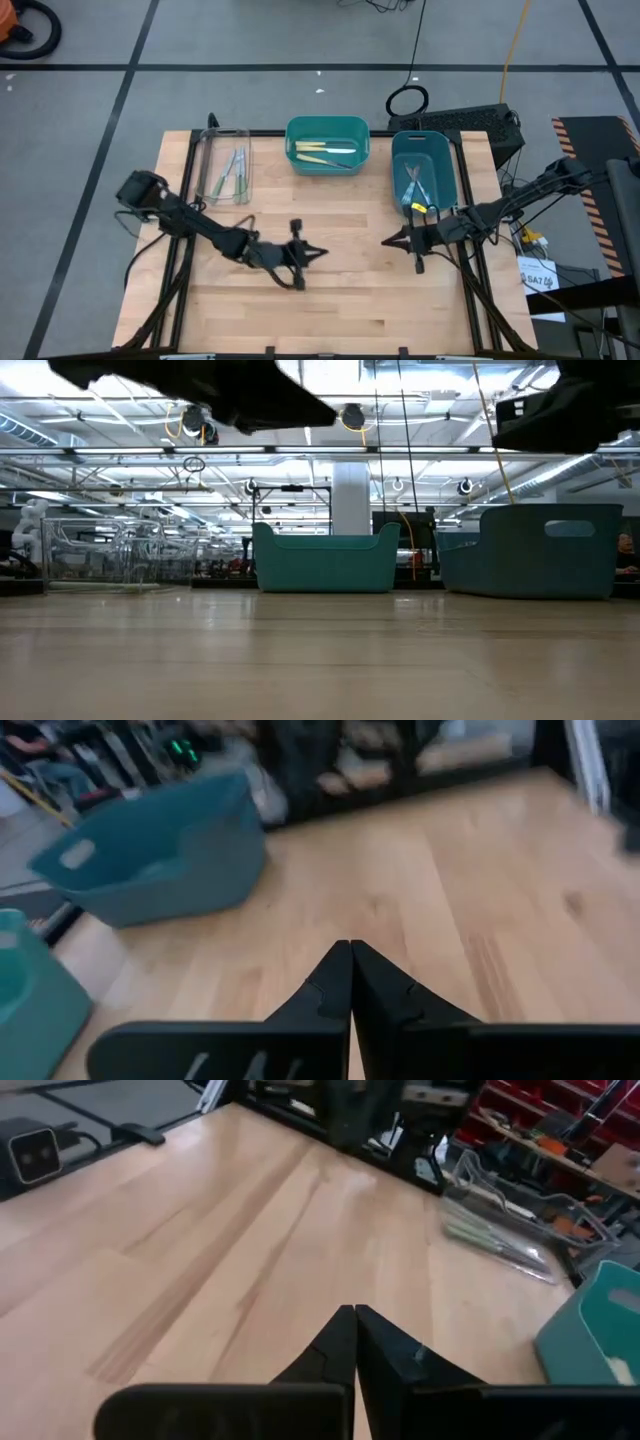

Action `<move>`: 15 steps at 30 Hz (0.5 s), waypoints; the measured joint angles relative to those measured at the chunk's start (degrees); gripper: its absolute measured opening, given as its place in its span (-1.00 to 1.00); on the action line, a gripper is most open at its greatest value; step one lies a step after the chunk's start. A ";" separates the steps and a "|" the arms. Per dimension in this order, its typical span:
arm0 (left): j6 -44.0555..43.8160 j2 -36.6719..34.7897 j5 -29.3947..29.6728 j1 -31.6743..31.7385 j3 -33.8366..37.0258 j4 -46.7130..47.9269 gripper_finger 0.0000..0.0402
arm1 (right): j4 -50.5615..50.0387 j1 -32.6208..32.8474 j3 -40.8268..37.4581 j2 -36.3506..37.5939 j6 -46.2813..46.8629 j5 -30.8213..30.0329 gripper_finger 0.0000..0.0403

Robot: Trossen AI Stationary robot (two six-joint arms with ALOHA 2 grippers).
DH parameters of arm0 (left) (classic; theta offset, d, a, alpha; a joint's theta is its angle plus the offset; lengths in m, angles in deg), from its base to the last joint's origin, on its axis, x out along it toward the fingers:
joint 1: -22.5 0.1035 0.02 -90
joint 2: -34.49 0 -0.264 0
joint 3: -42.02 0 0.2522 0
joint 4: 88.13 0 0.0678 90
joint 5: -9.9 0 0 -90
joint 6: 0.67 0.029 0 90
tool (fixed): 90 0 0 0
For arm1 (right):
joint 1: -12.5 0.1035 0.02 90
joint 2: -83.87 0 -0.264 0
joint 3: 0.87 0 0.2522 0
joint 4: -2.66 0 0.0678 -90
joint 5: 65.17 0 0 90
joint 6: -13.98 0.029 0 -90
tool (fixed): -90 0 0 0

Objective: Sort silverware by color (type)
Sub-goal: Return to Home Position

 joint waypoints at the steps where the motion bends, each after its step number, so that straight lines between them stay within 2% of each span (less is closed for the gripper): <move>1: -0.49 -1.40 -0.10 0.40 2.04 -2.52 -0.98 | 0.16 0.00 -0.57 0.62 0.39 0.07 -0.99; 5: -1.83 -6.52 -0.11 0.75 10.02 -6.28 -0.98 | 0.56 0.01 -3.63 2.65 1.62 2.50 -0.99; 9: -1.11 -10.45 -0.45 -0.04 14.75 -9.81 -0.98 | 2.32 -0.03 -6.68 4.64 2.61 3.00 -1.00; 15: -0.48 -12.48 -2.86 -0.19 19.53 -12.64 -0.98 | 2.07 -0.51 -8.43 6.37 4.37 5.13 -1.00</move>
